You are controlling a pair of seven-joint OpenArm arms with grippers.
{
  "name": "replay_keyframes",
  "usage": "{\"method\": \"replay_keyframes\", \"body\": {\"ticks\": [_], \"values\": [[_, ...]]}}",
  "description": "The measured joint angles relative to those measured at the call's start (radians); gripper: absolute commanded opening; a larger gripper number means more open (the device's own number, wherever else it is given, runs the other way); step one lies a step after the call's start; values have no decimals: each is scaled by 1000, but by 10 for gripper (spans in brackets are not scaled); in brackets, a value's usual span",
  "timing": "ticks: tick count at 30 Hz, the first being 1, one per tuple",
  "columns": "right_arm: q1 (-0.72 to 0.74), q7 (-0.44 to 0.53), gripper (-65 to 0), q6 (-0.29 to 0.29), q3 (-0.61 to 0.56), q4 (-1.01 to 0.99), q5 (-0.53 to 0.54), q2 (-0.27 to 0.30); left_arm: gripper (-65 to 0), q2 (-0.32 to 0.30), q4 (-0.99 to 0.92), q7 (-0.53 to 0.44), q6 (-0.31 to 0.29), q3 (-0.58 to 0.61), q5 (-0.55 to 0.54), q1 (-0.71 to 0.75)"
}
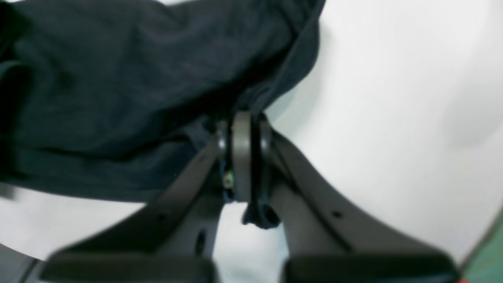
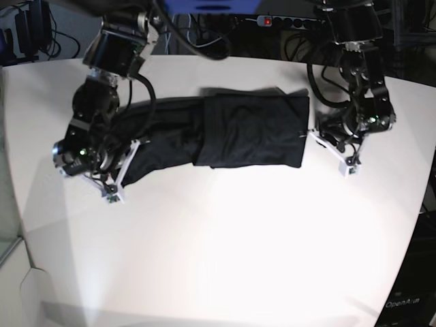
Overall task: Fold the T-shirt properly
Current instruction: 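Lift the strip end with the right gripper and pull it inward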
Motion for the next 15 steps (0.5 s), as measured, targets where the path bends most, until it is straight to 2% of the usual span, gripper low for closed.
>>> {"method": "replay_keyframes", "body": {"ticks": [4, 10, 12, 15], "values": [[34, 4, -590, 0, 69, -153, -3, 0, -650, 0, 1, 0, 0, 0, 0, 0], [52, 16, -382, -3, 144, -177, 23, -2, -650, 0, 1, 1, 0, 1, 0, 0], [52, 19, -337, -3, 146, -177, 23, -1, -650, -2, 1, -2, 0, 1, 0, 0], [52, 22, -315, -3, 146, -177, 23, -2, -650, -3, 1, -2, 0, 1, 0, 0]]}}
